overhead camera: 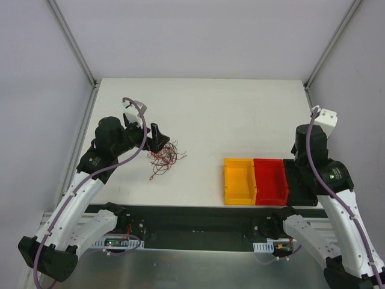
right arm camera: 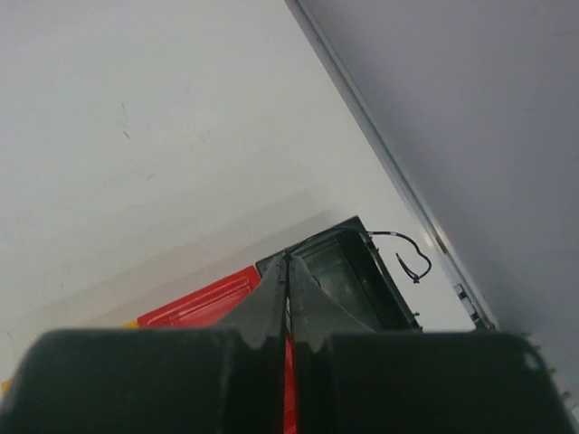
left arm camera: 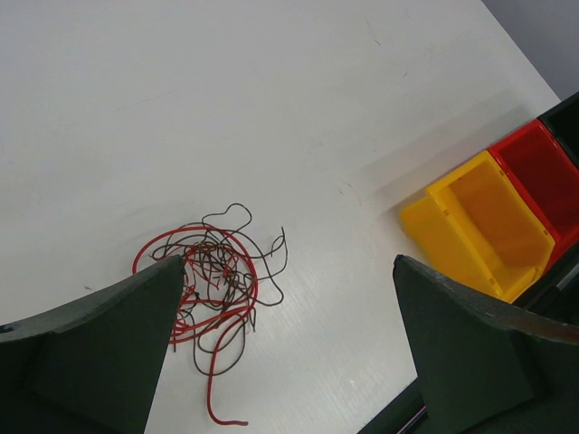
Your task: Untangle the cables
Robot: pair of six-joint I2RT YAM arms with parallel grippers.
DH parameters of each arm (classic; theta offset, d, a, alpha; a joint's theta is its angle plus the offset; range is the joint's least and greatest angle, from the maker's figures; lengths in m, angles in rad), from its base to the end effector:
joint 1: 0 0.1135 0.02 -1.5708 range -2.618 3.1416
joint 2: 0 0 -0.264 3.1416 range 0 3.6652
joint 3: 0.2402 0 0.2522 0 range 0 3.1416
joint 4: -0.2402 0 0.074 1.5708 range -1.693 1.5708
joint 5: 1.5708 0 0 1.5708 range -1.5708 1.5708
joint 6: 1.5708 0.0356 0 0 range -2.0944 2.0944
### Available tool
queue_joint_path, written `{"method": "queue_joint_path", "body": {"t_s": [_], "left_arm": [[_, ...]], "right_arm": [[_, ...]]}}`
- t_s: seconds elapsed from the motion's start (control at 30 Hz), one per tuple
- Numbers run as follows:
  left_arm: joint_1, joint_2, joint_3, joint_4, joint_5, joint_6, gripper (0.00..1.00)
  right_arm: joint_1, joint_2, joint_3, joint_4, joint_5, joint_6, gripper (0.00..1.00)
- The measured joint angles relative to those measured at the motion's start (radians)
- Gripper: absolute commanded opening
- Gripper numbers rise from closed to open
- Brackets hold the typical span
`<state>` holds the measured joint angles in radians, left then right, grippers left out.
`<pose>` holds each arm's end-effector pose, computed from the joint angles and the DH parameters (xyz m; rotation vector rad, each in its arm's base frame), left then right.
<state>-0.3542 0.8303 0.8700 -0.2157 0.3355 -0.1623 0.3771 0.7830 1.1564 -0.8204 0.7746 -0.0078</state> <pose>0.1744 -0.0770 0.3592 0.4188 1.7347 -0.6674 0.1289 0.0243 0.4020 0.1131 1.9168 -0.5307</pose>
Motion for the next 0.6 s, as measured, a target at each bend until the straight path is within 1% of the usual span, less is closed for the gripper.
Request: {"method": "queue_joint_path", "body": {"t_s": [0.1,0.2,0.33,0.43,0.53,0.6], "left_arm": [[0.000,0.016,-0.001,0.000,0.000,0.000,0.99],[0.000,0.024,-0.002,-0.001,0.000,0.000,0.99],[0.000,0.025,-0.002,0.000,0.000,0.000,0.99],[0.000,0.024,-0.002,0.000,0.000,0.000,0.99],[0.000,0.020,-0.002,0.000,0.000,0.000,0.99],[0.000,0.020,-0.002,0.000,0.000,0.000,0.99]], "right_arm": [[-0.046,-0.008,-0.076,0.010,-0.064,0.078,0.01],[-0.115,0.018,-0.167,0.014,-0.145,0.152,0.01],[-0.275,0.084,-0.258,0.030,-0.291,0.225,0.01],[-0.390,0.116,-0.304,0.056,-0.383,0.249,0.01],[-0.489,0.175,-0.322,0.098,-0.453,0.266,0.02],[-0.530,0.226,-0.329,0.130,-0.481,0.277,0.03]]}}
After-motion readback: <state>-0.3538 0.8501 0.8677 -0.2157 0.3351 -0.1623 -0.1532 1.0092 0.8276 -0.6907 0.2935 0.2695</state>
